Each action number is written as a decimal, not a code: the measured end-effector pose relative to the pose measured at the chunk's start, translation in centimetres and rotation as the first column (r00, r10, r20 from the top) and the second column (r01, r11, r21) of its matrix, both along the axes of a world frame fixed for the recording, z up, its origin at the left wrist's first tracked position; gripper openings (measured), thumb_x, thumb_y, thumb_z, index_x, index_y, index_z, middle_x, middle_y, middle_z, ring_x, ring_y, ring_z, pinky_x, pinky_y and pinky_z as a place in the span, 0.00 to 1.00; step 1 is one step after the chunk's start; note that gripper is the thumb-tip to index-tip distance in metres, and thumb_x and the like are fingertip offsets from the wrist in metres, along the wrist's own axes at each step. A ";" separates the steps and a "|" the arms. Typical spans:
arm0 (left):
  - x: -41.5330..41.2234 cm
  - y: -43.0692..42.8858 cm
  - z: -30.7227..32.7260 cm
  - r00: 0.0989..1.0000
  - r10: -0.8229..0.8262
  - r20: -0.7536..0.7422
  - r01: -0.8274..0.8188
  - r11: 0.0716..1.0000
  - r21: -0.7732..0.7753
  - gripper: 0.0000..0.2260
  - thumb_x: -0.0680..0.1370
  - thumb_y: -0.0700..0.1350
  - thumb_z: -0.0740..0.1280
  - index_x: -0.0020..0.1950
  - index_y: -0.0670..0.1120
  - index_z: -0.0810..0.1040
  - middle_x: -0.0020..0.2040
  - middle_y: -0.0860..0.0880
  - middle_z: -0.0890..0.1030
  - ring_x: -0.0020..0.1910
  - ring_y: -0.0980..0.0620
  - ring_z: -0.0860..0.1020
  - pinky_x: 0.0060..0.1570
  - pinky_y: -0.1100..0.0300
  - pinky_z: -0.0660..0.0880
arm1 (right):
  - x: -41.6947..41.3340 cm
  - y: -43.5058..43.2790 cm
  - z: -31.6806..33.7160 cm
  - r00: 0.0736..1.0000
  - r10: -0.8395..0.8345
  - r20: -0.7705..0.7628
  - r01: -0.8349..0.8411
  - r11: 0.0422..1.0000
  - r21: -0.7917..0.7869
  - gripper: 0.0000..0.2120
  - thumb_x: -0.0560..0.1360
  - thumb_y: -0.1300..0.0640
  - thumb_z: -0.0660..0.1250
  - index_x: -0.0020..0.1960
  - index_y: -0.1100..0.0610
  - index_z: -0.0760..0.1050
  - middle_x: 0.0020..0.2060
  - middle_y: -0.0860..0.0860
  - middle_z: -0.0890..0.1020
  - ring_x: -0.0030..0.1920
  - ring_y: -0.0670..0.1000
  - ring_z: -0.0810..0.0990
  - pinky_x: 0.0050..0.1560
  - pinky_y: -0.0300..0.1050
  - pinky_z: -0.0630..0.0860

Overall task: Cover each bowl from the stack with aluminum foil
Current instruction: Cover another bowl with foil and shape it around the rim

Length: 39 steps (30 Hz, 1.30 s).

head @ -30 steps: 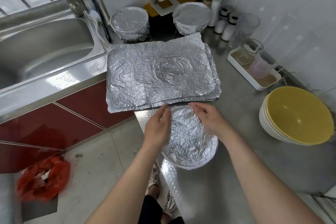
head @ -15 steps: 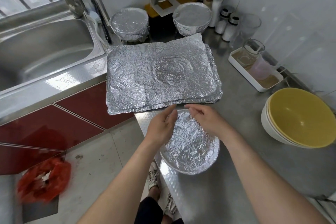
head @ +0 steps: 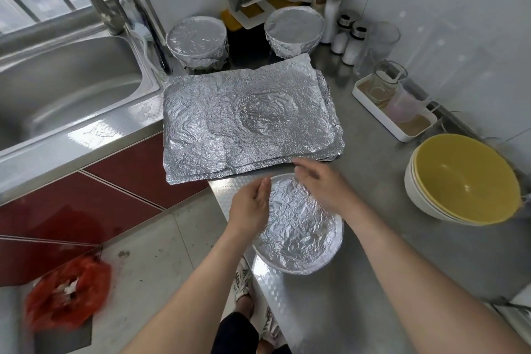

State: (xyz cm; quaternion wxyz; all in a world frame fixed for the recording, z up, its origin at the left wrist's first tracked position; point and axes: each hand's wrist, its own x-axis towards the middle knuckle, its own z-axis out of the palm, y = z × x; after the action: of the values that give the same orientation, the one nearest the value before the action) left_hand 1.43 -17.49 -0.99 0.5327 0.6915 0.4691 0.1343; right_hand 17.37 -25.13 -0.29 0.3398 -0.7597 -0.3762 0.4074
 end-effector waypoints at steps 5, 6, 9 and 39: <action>-0.6 -1.8 -1.1 0.931 0.359 0.058 -0.346 0.923 -0.169 0.20 0.84 0.52 0.54 0.64 0.38 0.74 0.60 0.28 0.74 0.59 0.26 0.73 0.58 0.31 0.70 | 1.7 -3.6 -0.3 0.851 -0.490 -0.190 0.517 0.845 0.133 0.22 0.82 0.48 0.57 0.73 0.56 0.67 0.69 0.49 0.72 0.67 0.46 0.71 0.69 0.43 0.64; -0.7 -2.1 -1.4 0.908 0.414 0.066 -0.395 0.897 -0.201 0.21 0.84 0.54 0.54 0.65 0.40 0.74 0.62 0.28 0.73 0.61 0.26 0.72 0.59 0.29 0.69 | 1.2 -4.4 -0.9 0.762 -0.554 -0.335 0.611 0.786 0.090 0.22 0.81 0.47 0.58 0.72 0.55 0.68 0.68 0.50 0.73 0.65 0.47 0.73 0.69 0.46 0.65; -0.2 -3.3 -1.6 0.844 0.527 0.097 -0.487 0.830 -0.273 0.24 0.83 0.58 0.54 0.66 0.41 0.72 0.66 0.30 0.69 0.65 0.26 0.68 0.62 0.27 0.64 | -1.5 -6.1 -2.9 0.591 -0.583 -0.557 0.697 0.717 -0.011 0.22 0.77 0.41 0.62 0.66 0.51 0.75 0.63 0.49 0.79 0.61 0.46 0.77 0.68 0.51 0.69; -2.3 -1.0 0.7 0.979 0.088 -0.187 -0.055 0.983 0.173 0.15 0.82 0.51 0.63 0.67 0.49 0.77 0.50 0.51 0.81 0.39 0.63 0.76 0.32 0.70 0.64 | -0.3 -6.2 0.5 0.859 -0.451 0.242 0.443 0.892 0.091 0.05 0.74 0.56 0.71 0.45 0.57 0.84 0.37 0.47 0.83 0.41 0.47 0.80 0.47 0.42 0.75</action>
State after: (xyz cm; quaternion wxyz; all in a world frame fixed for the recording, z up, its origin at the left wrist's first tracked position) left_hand -0.90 -18.52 -0.29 0.4197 0.7260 0.5304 0.1243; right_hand 17.03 -31.37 0.22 0.3854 -0.8668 -0.2370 0.2095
